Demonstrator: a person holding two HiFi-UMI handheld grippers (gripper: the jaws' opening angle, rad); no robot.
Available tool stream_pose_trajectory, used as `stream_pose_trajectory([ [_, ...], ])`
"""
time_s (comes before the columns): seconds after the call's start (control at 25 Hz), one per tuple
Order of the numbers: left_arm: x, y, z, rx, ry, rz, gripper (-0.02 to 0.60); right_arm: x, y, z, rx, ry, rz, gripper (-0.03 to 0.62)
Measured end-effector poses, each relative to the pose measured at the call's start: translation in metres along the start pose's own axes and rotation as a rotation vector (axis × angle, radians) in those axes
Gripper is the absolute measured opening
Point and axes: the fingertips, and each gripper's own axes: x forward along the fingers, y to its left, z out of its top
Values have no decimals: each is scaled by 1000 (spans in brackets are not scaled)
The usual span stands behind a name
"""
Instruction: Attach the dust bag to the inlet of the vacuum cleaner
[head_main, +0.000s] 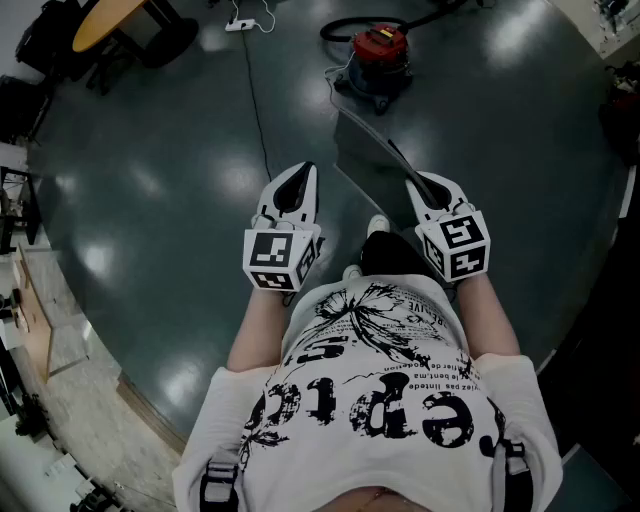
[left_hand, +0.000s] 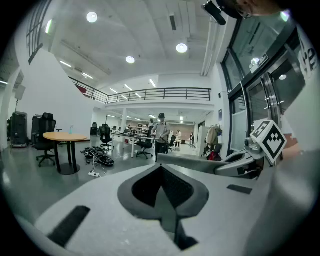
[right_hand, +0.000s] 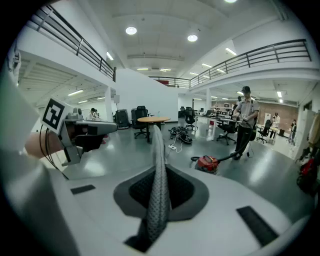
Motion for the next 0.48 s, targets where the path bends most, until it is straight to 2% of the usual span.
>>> stream_pose_trajectory([
  [0.2, 25, 9, 2, 22, -3, 28, 3, 22, -20, 10, 14, -4, 37, 23],
  [0.32, 55, 19, 8, 55, -22, 37, 3, 50, -42, 15, 9, -5, 52, 23],
  [0.48, 102, 41, 8, 60, -4, 33, 3, 95, -74, 19, 25, 21, 68, 23],
])
